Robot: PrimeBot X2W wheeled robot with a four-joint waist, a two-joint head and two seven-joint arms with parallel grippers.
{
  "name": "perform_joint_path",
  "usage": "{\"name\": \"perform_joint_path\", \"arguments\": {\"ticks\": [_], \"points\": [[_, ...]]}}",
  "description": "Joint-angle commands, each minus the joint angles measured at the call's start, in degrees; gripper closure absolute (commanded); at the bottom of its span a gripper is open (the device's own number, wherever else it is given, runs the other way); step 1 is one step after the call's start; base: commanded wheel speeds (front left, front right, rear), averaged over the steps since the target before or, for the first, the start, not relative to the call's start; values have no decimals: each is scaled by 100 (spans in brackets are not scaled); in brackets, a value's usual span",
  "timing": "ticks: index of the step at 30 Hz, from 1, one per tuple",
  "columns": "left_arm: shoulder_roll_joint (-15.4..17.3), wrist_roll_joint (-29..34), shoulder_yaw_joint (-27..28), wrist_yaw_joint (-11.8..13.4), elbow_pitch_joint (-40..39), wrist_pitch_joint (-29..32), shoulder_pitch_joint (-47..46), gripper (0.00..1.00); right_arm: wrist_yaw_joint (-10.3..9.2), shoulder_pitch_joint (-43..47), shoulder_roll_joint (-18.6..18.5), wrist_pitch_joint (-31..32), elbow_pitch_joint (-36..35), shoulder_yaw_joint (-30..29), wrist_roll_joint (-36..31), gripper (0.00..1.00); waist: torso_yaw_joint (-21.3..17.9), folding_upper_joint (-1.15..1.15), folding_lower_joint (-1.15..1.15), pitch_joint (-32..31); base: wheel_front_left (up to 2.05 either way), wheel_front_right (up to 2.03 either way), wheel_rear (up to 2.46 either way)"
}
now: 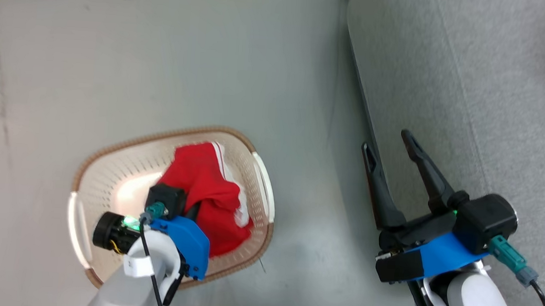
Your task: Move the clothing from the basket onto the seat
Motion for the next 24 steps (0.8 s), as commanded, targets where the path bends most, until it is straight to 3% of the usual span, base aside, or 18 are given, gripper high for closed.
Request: {"name": "perform_joint_path", "arguments": {"ticks": [1, 13, 24], "points": [[-29, -59, -17, -58, -149, -18, 204, 100, 2, 162, -5, 70, 54, -25, 6, 0, 339, 0, 1, -862, 0, 0, 0], [-77, -153, -439, -159, -912, -19, 730, 100, 3, 794, -5, 272, 213, -169, 156, 0, 897, 0, 1, -2101, 0, 0, 0], [-79, -636, -1431, -151, -1716, -19, 563, 100, 3, 1243, -6, 311, 407, -6, 382, 0, 1241, 0, 1, -2823, 0, 0, 0]]}}
